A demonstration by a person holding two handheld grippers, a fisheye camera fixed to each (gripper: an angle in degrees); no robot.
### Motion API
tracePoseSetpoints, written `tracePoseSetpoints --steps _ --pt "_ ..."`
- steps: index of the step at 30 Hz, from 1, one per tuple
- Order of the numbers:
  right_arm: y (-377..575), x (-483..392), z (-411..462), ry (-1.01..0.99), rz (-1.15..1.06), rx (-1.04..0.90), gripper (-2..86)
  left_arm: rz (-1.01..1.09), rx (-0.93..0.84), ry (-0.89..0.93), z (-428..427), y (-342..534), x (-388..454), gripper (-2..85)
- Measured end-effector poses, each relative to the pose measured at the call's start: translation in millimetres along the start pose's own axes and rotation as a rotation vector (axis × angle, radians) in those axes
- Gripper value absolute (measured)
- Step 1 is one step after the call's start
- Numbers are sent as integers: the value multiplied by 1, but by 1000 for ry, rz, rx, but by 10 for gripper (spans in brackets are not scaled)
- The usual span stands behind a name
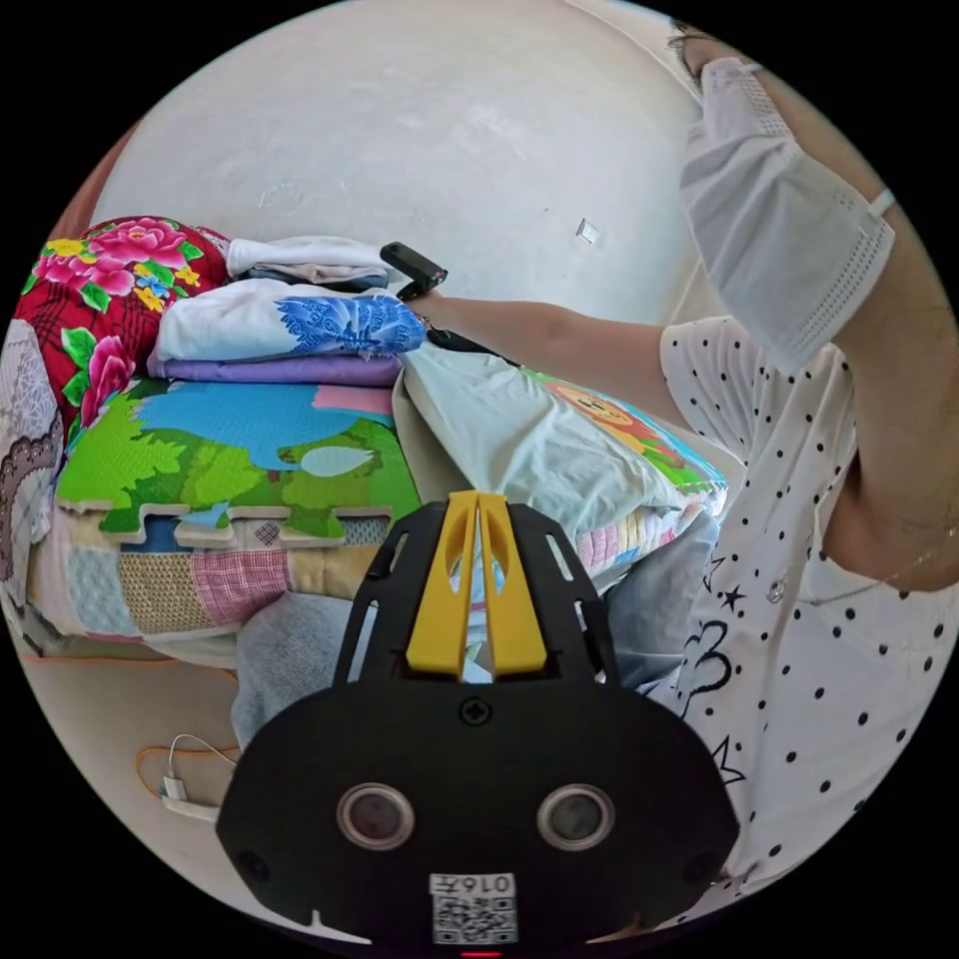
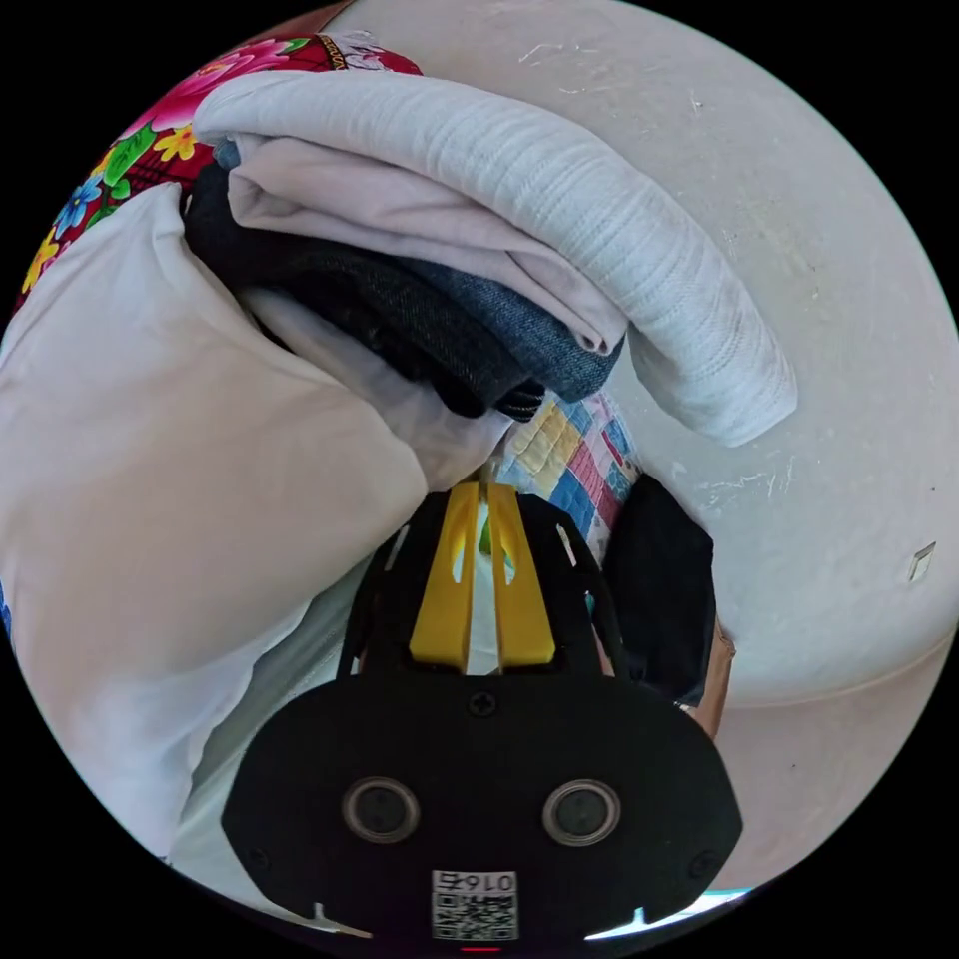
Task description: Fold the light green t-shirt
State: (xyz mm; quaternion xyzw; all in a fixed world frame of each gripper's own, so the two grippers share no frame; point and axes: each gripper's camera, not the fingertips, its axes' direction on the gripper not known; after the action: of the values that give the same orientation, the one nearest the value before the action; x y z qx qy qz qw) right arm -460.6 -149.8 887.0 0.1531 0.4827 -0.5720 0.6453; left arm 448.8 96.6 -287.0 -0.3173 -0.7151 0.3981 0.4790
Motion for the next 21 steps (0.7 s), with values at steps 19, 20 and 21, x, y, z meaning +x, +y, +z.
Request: tracePoseSetpoints --steps 19,20,21 --pt "304 79 27 -554 -15 43 167 -234 -85 -180 -103 -128 23 -7" --pt "354 89 31 -565 29 16 166 -185 -48 -146 -111 -144 40 -3" --pt "380 93 36 -582 47 -6 166 -119 -4 -77 -114 -164 61 3"
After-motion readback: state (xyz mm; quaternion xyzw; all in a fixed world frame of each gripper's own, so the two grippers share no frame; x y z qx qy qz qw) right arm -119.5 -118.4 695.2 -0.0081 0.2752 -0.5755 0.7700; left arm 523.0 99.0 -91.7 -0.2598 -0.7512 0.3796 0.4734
